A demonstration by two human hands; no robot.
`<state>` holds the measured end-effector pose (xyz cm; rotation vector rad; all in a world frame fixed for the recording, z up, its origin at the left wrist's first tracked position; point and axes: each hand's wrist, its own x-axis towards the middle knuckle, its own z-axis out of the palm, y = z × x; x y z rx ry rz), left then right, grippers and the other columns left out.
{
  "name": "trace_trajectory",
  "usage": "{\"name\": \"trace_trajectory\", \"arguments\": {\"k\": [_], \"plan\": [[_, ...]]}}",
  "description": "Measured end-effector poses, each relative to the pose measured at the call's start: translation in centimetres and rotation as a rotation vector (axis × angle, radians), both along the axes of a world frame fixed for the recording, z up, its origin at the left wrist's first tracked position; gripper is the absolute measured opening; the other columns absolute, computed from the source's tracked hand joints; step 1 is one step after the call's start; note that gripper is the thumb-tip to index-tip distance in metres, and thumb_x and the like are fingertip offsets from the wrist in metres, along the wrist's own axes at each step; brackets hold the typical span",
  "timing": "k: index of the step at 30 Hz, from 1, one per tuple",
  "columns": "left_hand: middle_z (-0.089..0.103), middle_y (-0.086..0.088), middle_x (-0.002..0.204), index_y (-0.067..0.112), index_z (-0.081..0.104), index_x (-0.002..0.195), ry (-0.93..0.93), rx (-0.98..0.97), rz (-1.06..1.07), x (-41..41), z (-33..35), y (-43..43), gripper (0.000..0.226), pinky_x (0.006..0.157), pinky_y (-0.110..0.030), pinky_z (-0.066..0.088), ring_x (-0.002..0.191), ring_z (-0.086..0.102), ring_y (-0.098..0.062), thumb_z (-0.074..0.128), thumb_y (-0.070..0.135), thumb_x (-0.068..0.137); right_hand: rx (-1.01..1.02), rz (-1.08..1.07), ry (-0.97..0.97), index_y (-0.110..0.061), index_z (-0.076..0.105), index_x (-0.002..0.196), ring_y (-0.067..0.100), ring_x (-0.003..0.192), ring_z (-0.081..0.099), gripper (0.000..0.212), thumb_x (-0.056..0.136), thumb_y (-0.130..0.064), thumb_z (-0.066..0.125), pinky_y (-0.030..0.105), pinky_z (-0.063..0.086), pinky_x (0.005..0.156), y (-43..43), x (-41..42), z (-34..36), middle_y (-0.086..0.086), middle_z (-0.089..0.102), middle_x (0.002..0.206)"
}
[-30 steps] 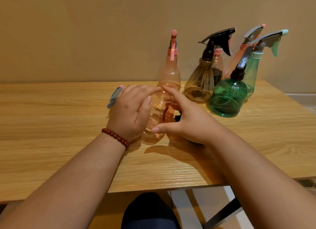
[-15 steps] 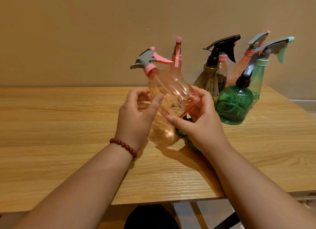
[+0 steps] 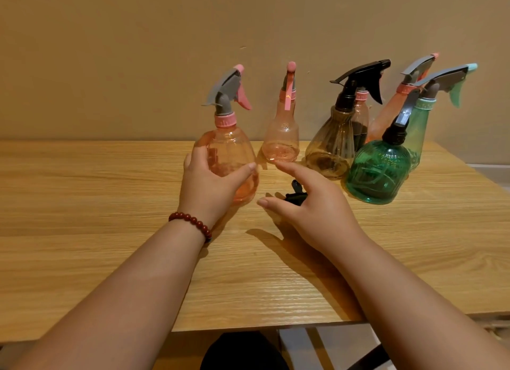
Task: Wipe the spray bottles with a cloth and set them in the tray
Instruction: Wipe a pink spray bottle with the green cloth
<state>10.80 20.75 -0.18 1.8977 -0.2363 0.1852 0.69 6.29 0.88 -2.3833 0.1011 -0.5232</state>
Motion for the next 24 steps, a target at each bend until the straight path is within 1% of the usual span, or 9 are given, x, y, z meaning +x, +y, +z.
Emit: {"name": "trace_trajectory", "arguments": {"k": [2,5,8,10,13,16,20,22,24], "plan": [[0.040,0.008,0.132,0.036,0.035,0.140,-0.038,0.051,0.018,0.4,-0.1,0.1,0.083,0.098,-0.031,0.039,0.122,0.041,-0.011,0.080,0.044,0.071,-0.085,-0.013,0.053,-0.034,0.044,0.140,-0.001,0.124,0.041,0.070,0.078,-0.052,0.070,0.010,0.029,0.092,0.0,0.0,0.2,-0.015,0.049,0.140],[0.039,0.006,0.142,0.042,0.030,0.142,-0.079,0.137,0.033,1.2,-0.6,0.6,0.087,0.106,-0.040,0.037,0.135,0.033,-0.018,0.078,0.048,0.071,-0.239,-0.066,0.117,-0.029,0.043,0.141,0.009,0.130,0.042,0.060,0.088,-0.051,0.060,0.024,0.034,0.102,0.1,0.0,0.0,-0.011,0.049,0.141],[0.036,0.005,0.146,0.039,0.026,0.147,-0.077,0.161,0.023,1.4,-0.7,0.5,0.092,0.108,-0.040,0.035,0.137,0.030,-0.019,0.077,0.049,0.071,-0.292,-0.095,0.157,-0.027,0.051,0.134,0.012,0.124,0.047,0.046,0.093,-0.047,0.053,0.031,0.037,0.103,0.1,-0.3,-0.8,-0.008,0.056,0.133],[0.033,0.004,0.146,0.038,0.024,0.148,-0.085,0.174,0.008,1.2,-0.7,0.3,0.094,0.108,-0.037,0.036,0.136,0.032,-0.018,0.077,0.049,0.072,-0.288,-0.108,0.153,-0.026,0.056,0.129,0.011,0.118,0.051,0.039,0.094,-0.044,0.052,0.028,0.039,0.098,0.1,-0.4,-1.0,-0.008,0.060,0.126],[0.026,0.008,0.141,0.037,0.023,0.149,-0.071,0.159,-0.027,0.6,-0.4,0.0,0.097,0.098,-0.024,0.037,0.118,0.039,-0.007,0.079,0.047,0.071,-0.209,-0.130,0.135,-0.026,0.055,0.133,0.009,0.121,0.049,0.046,0.092,-0.047,0.055,0.020,0.036,0.093,-0.3,-0.7,-1.0,-0.009,0.058,0.130],[0.031,0.008,0.140,0.033,0.022,0.150,-0.090,0.141,-0.070,0.0,-0.3,0.0,0.099,0.096,-0.021,0.036,0.115,0.037,-0.001,0.081,0.043,0.070,-0.132,-0.139,0.097,-0.026,0.054,0.134,0.010,0.121,0.050,0.053,0.088,-0.050,0.061,0.018,0.034,0.092,-0.7,-0.9,-1.0,-0.008,0.058,0.130],[0.044,0.011,0.134,0.033,0.042,0.131,-0.092,0.137,-0.117,-0.6,-0.2,-0.1,0.071,0.086,-0.014,0.037,0.114,0.044,-0.002,0.080,0.041,0.072,-0.101,-0.133,0.095,-0.026,0.052,0.136,0.009,0.123,0.048,0.057,0.085,-0.049,0.065,0.017,0.032,0.095,-1.2,-1.4,-1.0,-0.007,0.057,0.133],[0.047,0.014,0.128,0.039,0.043,0.124,-0.102,0.132,-0.148,-0.9,-0.1,-0.2,0.059,0.088,-0.021,0.043,0.113,0.047,-0.004,0.077,0.040,0.076,-0.096,-0.125,0.099,-0.027,0.049,0.138,0.008,0.124,0.047,0.059,0.085,-0.048,0.066,0.016,0.031,0.095,-1.4,-1.8,-1.1,-0.008,0.055,0.134],[0.047,0.015,0.127,0.040,0.045,0.127,-0.101,0.114,-0.182,-1.2,-0.1,-0.3,0.053,0.086,-0.023,0.046,0.111,0.048,-0.003,0.072,0.037,0.082,-0.084,-0.120,0.101,-0.027,0.047,0.139,0.008,0.124,0.047,0.062,0.084,-0.046,0.067,0.015,0.031,0.095,-1.6,-2.2,-1.1,-0.008,0.054,0.134]]}}
